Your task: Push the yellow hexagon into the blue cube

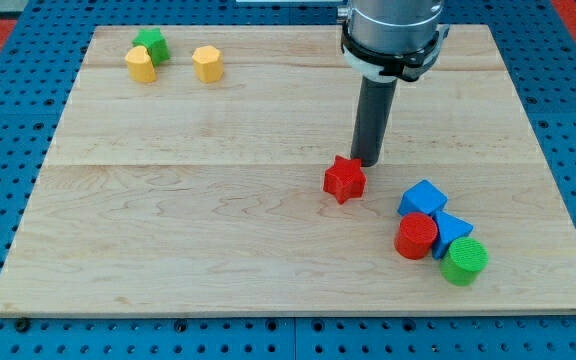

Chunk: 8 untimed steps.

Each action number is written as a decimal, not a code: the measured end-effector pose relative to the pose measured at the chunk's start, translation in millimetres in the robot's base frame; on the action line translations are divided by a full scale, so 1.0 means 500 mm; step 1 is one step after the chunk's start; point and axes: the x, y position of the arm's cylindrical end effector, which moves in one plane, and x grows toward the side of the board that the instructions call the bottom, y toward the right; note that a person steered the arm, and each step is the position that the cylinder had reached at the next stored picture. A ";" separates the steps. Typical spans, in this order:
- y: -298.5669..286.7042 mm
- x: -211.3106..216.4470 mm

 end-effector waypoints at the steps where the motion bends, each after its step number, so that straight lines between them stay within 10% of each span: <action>1: -0.064 -0.010; 3: -0.056 0.121; 8: -0.467 -0.017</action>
